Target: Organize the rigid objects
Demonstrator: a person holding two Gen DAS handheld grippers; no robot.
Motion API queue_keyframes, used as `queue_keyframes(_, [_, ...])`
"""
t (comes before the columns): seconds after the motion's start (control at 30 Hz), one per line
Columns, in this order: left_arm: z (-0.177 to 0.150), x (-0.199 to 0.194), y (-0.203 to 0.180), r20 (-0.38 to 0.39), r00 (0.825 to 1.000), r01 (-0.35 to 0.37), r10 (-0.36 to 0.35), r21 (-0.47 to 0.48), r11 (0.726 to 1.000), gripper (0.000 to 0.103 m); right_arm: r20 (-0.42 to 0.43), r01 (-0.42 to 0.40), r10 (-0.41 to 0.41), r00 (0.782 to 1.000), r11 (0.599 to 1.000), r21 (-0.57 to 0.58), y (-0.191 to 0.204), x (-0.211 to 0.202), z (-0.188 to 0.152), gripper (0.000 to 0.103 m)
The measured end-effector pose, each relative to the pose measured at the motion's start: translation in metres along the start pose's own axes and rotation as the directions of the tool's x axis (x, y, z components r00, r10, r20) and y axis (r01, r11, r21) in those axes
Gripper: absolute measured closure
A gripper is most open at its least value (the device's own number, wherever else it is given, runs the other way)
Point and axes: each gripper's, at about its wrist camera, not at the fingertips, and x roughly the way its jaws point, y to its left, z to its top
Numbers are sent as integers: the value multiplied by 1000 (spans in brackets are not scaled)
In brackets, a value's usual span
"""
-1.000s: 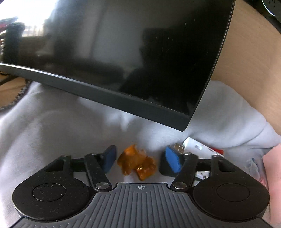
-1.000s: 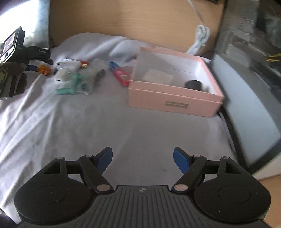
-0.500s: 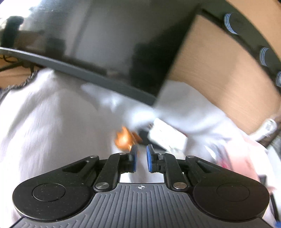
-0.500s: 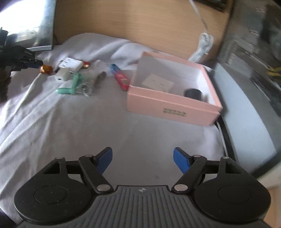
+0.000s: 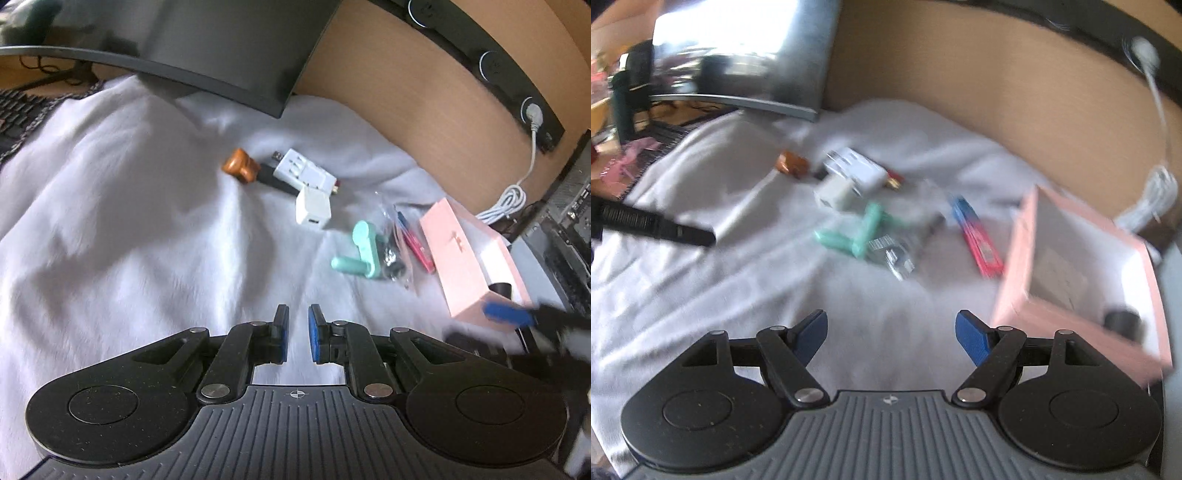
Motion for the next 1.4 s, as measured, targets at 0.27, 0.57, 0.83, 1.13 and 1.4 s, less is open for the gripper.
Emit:
queue_keyframes(0.27, [-10,-31,17,28,1000,-5,7,-55,998,90,59,-80,81,995,997,-23,20,56,71,26])
queue_keyframes(0.57, [-16,-50,51,22,1000,11,-8,-108,994,90,21,-164,166,986,985,-56,96,176,152,45])
queue_keyframes(0.83, [-20,-45,67,-21,1000,-5,3,-82,997,86,-68,-185,185,980,983,6,109,216,166,55])
queue_keyframes(1.13, [17,4,42,-40,999,18,-15,60,998,85,5,-126,127,992,987,-95,69,84,83,55])
queue_keyframes(1.4, [67,81,-25,3,1000,14,-15,251,968,83,-85,196,-195,977,981,-7,-4,18,-26,55])
